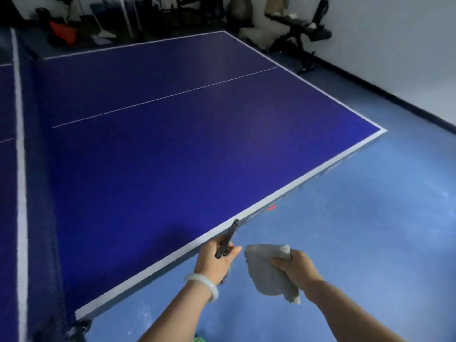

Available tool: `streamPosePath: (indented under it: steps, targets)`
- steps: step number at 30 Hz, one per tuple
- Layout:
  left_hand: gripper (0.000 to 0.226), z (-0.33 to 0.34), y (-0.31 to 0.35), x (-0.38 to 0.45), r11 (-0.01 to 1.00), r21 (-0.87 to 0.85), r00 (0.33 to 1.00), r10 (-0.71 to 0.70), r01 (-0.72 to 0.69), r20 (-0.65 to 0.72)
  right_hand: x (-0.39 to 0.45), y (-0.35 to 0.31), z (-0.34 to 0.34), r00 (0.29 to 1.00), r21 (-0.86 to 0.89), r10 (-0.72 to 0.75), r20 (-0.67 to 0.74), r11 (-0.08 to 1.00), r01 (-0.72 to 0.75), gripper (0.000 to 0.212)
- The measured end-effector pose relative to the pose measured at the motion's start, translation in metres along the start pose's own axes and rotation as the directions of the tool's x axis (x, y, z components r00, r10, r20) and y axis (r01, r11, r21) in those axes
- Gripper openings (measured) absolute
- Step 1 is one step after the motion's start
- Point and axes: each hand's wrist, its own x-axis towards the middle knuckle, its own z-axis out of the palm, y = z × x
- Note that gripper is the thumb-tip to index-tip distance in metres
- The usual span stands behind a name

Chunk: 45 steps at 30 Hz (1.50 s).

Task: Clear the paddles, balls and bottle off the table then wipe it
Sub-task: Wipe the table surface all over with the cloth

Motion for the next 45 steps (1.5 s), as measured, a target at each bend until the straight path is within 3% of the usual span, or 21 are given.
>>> streamPosePath:
  steps: [9, 18, 29, 35, 39, 45]
  targets:
    - [0.023, 0.204, 0.078, -0.034, 0.984, 0.100, 0.953, 0.115, -0.148, 0.281, -0.054, 0.143, -0.171, 0.973, 0.179, 0.126, -0.193, 0.980, -0.091, 0.004]
    - [0.023, 0.438, 0.152, -0.096, 0.917, 0.168, 0.750, 0.179, -0.361, 0.636, -0.125, 0.289, -0.330, 0.840, 0.434, 0.330, -0.431, 0.892, -0.128, 0.021]
    - [0.022, 0.670, 0.217, -0.109, 0.826, 0.121, 0.433, 0.159, -0.551, 0.887, -0.148, 0.417, -0.458, 0.589, 0.737, 0.633, -0.503, 0.670, -0.091, 0.015]
    - [0.023, 0.805, 0.275, -0.108, 0.765, 0.024, 0.215, 0.151, -0.644, 0.965, -0.159, 0.470, -0.556, 0.357, 0.823, 0.765, -0.536, 0.568, 0.019, 0.016]
    - [0.023, 0.887, 0.305, -0.132, 0.718, -0.042, 0.075, 0.130, -0.694, 0.989, -0.179, 0.503, -0.596, 0.227, 0.850, 0.819, -0.527, 0.513, 0.119, 0.006]
    - [0.021, 0.993, 0.321, -0.195, 0.709, -0.118, -0.045, 0.121, -0.695, 0.992, -0.206, 0.565, -0.635, 0.109, 0.877, 0.887, -0.449, 0.414, 0.243, 0.001]
